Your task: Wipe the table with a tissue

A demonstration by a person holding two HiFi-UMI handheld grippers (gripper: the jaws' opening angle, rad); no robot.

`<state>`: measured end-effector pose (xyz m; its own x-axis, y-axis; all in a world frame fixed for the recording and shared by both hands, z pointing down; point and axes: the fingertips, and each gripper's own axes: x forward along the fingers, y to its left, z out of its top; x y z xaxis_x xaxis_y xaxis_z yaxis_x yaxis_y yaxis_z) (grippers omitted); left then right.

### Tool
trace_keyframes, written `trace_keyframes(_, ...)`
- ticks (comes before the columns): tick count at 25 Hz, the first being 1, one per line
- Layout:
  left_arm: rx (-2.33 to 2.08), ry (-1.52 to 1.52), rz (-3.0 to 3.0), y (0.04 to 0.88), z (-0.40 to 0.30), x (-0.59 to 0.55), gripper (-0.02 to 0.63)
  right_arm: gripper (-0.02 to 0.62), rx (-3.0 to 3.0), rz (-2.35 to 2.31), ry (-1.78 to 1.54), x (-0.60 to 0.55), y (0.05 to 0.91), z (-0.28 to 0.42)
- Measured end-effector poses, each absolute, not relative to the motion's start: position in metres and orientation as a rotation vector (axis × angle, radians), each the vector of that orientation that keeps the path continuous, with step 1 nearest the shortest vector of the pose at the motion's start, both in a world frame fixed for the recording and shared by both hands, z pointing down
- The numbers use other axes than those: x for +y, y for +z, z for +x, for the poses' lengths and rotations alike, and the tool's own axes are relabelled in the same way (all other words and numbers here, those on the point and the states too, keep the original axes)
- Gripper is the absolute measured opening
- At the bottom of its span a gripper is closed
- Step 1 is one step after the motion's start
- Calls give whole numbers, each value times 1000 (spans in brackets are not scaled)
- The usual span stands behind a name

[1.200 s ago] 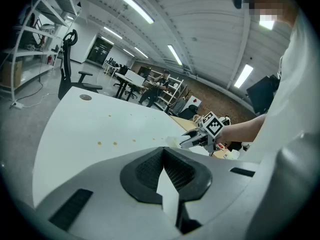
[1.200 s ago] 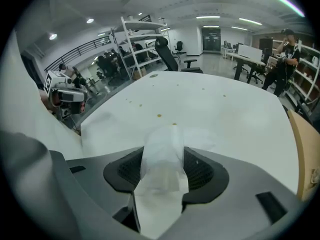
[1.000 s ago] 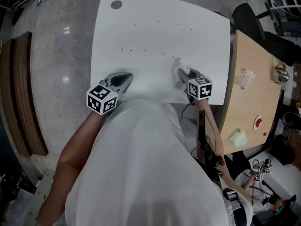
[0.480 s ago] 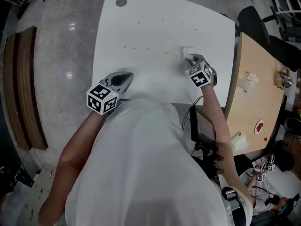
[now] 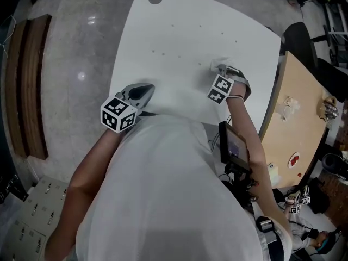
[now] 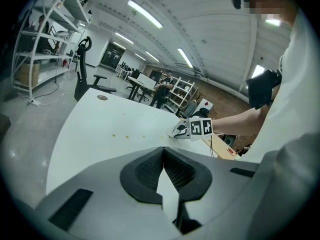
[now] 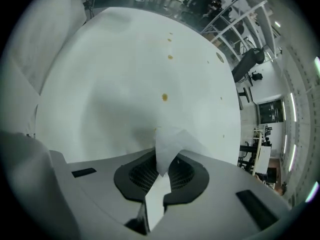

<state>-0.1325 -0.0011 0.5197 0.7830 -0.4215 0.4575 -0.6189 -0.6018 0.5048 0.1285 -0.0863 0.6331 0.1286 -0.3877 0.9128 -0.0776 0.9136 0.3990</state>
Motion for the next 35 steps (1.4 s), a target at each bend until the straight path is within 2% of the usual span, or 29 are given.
trace_keyframes(14,-729,366,2327,519,-134,-5,8,32,-1438,112,-349,-23,634,75)
trace_keyframes(18,-710,366,2342,517,-133,-9,8,32,-1602,196,-149,-9,627,69)
trace_keyframes(27,-694,369,2348,518,-139,-10,8,32,-1902,937,619,-72,594,109)
trace_keyframes(35,-743,368,2325,519,-154,-8,8,32,-1931,879,670,-101,614,78)
